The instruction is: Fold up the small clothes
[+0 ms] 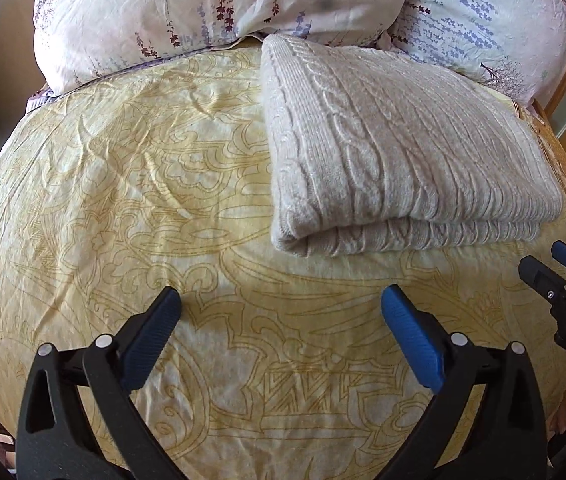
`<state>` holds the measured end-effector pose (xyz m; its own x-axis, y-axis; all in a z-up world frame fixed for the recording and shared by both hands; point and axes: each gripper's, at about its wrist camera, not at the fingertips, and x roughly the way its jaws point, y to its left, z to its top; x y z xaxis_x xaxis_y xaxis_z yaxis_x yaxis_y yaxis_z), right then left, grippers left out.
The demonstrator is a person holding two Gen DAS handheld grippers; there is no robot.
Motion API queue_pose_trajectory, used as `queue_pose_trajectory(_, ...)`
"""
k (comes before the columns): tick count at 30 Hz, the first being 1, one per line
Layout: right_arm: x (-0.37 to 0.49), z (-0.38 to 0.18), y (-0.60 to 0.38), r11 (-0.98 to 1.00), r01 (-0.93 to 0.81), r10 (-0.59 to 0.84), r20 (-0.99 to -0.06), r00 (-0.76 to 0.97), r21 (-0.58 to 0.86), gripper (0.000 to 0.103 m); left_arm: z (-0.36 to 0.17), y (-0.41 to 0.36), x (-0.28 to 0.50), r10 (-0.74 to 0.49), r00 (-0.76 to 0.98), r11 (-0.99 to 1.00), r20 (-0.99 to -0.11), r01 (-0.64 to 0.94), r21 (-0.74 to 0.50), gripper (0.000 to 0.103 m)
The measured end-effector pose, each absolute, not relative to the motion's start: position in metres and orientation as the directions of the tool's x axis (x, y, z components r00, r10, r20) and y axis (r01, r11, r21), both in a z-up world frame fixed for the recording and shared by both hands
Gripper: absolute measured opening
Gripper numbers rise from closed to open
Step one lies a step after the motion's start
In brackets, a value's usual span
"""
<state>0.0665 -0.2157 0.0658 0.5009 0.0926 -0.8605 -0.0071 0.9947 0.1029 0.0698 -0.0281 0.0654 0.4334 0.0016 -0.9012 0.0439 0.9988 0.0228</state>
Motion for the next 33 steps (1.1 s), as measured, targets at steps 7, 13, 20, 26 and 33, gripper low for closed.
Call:
queue_pose_trajectory(7, 0.0648, 0.0542, -0.2042, 0.998, -0.014, 0.060, -0.882, 0.467, 0.060, 0.102, 0.0639, -0.0310, 0.0696, 0.023, 0.438, 0.996, -0.899, 0.064, 0.057, 0.101)
queue_pose_trajectory(13, 0.0635, 0.0548, -0.2038, 0.998, 0.000, 0.053, -0.882, 0.468, 0.060, 0.102, 0.0638, -0.0313, 0.0677, 0.031, 0.456, 0.997, -0.890, 0.048, 0.059, 0.101)
queue_pose_trajectory(20, 0.0652, 0.0542, -0.2049, 0.998, 0.007, 0.051, -0.885, 0.462, 0.061, 0.102, 0.0639, -0.0311, 0.0680, 0.035, 0.450, 0.998, -0.893, 0.039, 0.058, 0.101)
queue_pose_trajectory(26, 0.0655, 0.0543, -0.2052, 0.998, 0.005, 0.052, -0.885, 0.463, 0.061, 0.102, 0.0638, -0.0306, 0.0699, 0.035, 0.443, 0.998, -0.896, 0.036, 0.057, 0.101)
queue_pose_trajectory(33, 0.0651, 0.0541, -0.2050, 0.998, 0.005, 0.052, -0.885, 0.463, 0.061, 0.102, 0.0635, -0.0306, 0.0698, 0.035, 0.438, 0.998, -0.898, 0.033, 0.056, 0.101)
